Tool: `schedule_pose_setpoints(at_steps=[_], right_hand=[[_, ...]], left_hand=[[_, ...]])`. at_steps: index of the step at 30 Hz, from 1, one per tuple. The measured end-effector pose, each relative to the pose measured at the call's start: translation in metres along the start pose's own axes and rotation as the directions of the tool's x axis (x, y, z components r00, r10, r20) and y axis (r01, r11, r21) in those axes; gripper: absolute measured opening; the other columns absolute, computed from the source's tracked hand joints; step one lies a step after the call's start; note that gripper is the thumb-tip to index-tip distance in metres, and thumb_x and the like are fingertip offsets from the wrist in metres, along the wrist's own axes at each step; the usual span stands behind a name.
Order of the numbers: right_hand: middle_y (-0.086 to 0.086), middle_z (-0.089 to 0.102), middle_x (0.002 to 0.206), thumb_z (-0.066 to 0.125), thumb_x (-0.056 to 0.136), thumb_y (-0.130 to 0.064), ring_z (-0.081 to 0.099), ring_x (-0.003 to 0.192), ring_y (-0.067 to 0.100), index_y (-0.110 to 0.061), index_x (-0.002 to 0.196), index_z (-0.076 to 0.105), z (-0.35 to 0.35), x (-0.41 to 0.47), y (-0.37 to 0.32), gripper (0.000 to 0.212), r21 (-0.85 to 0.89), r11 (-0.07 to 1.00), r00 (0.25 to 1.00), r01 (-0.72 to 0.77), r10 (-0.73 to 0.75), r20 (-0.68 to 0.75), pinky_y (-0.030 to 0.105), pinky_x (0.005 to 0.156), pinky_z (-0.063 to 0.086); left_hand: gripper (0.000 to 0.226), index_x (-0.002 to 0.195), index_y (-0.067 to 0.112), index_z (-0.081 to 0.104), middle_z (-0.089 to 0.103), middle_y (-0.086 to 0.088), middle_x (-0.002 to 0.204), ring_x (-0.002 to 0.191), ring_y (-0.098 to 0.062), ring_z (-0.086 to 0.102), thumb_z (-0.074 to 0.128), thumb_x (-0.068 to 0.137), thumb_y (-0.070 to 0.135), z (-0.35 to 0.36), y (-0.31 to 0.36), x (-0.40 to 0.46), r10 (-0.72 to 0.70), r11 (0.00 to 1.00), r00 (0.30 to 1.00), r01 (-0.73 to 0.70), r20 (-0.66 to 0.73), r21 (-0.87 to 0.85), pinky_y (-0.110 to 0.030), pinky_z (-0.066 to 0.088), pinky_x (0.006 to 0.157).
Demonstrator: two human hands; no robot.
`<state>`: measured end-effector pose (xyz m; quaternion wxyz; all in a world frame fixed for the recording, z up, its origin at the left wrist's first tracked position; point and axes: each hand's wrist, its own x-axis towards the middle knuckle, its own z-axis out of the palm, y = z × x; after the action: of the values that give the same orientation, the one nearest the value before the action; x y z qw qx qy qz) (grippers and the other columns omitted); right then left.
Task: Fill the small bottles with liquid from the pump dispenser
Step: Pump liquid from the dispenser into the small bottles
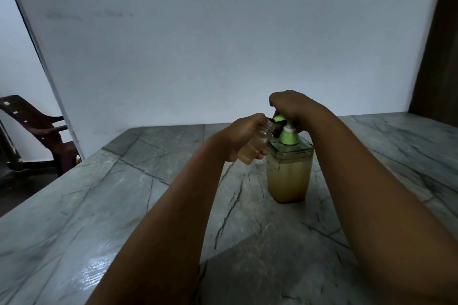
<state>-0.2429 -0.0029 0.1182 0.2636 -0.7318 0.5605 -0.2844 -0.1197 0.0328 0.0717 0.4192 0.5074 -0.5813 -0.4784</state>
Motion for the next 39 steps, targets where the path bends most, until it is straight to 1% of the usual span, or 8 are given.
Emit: schedule_pose_setpoints(at_steps=[4, 7, 11, 17, 22, 29, 34, 39], right_hand=[[0.011, 0.044, 0.076, 0.036, 0.091, -0.013, 0.042, 0.069, 0.025, -0.009, 0.083, 0.043, -0.002, -0.005, -0.002, 0.012, -0.074, 0.997, 0.999, -0.016, 0.020, 0.048, 0.031, 0.066, 0.038], [0.008, 0.034, 0.065, 0.033, 0.094, -0.007, 0.029, 0.055, 0.020, -0.011, 0.068, 0.032, -0.002, -0.009, -0.004, 0.026, -0.125, 0.992, 0.998, 0.009, 0.000, 0.069, 0.024, 0.054, 0.028], [0.013, 0.046, 0.064, 0.033, 0.094, -0.005, 0.034, 0.050, 0.019, -0.008, 0.063, 0.038, 0.000, -0.016, -0.003, 0.032, -0.175, 0.984, 0.995, 0.012, 0.007, 0.104, 0.022, 0.051, 0.029], [0.005, 0.045, 0.064, 0.033, 0.096, -0.009, 0.040, 0.053, 0.017, -0.009, 0.066, 0.043, 0.001, -0.018, -0.006, 0.032, -0.152, 0.988, 0.995, -0.014, 0.029, 0.099, 0.023, 0.052, 0.035], [0.008, 0.036, 0.072, 0.032, 0.098, -0.010, 0.036, 0.064, 0.022, -0.007, 0.085, 0.039, -0.005, -0.019, -0.007, 0.015, -0.039, 0.999, 0.995, -0.027, 0.031, 0.093, 0.035, 0.075, 0.035], [0.009, 0.037, 0.063, 0.034, 0.092, -0.006, 0.031, 0.054, 0.021, -0.010, 0.065, 0.034, -0.001, -0.017, -0.005, 0.028, -0.138, 0.990, 0.993, -0.006, 0.022, 0.114, 0.024, 0.054, 0.030], [0.006, 0.050, 0.064, 0.036, 0.093, -0.012, 0.041, 0.054, 0.018, -0.008, 0.071, 0.048, 0.000, -0.023, -0.005, 0.026, -0.176, 0.984, 0.990, 0.004, 0.020, 0.136, 0.024, 0.052, 0.033], [0.005, 0.038, 0.070, 0.034, 0.095, -0.013, 0.033, 0.058, 0.018, -0.010, 0.080, 0.040, -0.004, -0.022, -0.006, 0.017, -0.089, 0.996, 0.994, 0.000, 0.009, 0.108, 0.025, 0.055, 0.030]], left_hand=[[0.027, 0.090, 0.013, 0.057, 0.056, -0.009, 0.071, 0.053, -0.016, 0.056, 0.036, 0.099, 0.027, 0.000, 0.000, 0.000, 0.005, 1.000, 1.000, -0.004, -0.014, 0.026, -0.021, 0.046, 0.046], [0.027, 0.089, 0.011, 0.057, 0.057, -0.008, 0.070, 0.053, -0.017, 0.056, 0.037, 0.099, 0.027, 0.001, 0.000, 0.001, 0.012, 0.999, 1.000, -0.011, -0.021, 0.044, -0.022, 0.046, 0.047], [0.029, 0.092, 0.008, 0.057, 0.058, -0.008, 0.069, 0.051, -0.016, 0.058, 0.039, 0.099, 0.029, 0.001, -0.002, 0.003, 0.014, 0.998, 0.999, -0.012, -0.032, 0.060, -0.022, 0.047, 0.046], [0.029, 0.092, 0.010, 0.057, 0.058, -0.008, 0.070, 0.050, -0.015, 0.057, 0.036, 0.100, 0.029, 0.001, -0.001, 0.002, 0.018, 0.999, 1.000, -0.017, -0.015, 0.048, -0.021, 0.047, 0.046], [0.027, 0.092, 0.015, 0.056, 0.057, -0.007, 0.071, 0.053, -0.015, 0.056, 0.035, 0.101, 0.029, 0.001, -0.001, 0.001, 0.029, 0.997, 1.000, -0.029, 0.004, 0.065, -0.021, 0.046, 0.046], [0.029, 0.092, 0.010, 0.057, 0.058, -0.008, 0.069, 0.052, -0.015, 0.058, 0.038, 0.100, 0.030, 0.001, -0.003, 0.003, 0.009, 0.998, 1.000, -0.008, -0.014, 0.064, -0.022, 0.048, 0.047], [0.031, 0.091, 0.009, 0.057, 0.059, -0.008, 0.069, 0.051, -0.014, 0.059, 0.037, 0.101, 0.031, 0.000, -0.003, 0.002, 0.014, 0.999, 1.000, -0.013, -0.018, 0.049, -0.022, 0.048, 0.046], [0.028, 0.093, 0.013, 0.057, 0.057, -0.008, 0.072, 0.052, -0.015, 0.057, 0.036, 0.100, 0.029, 0.001, -0.002, 0.001, 0.015, 0.999, 1.000, -0.015, -0.004, 0.047, -0.021, 0.047, 0.046]])
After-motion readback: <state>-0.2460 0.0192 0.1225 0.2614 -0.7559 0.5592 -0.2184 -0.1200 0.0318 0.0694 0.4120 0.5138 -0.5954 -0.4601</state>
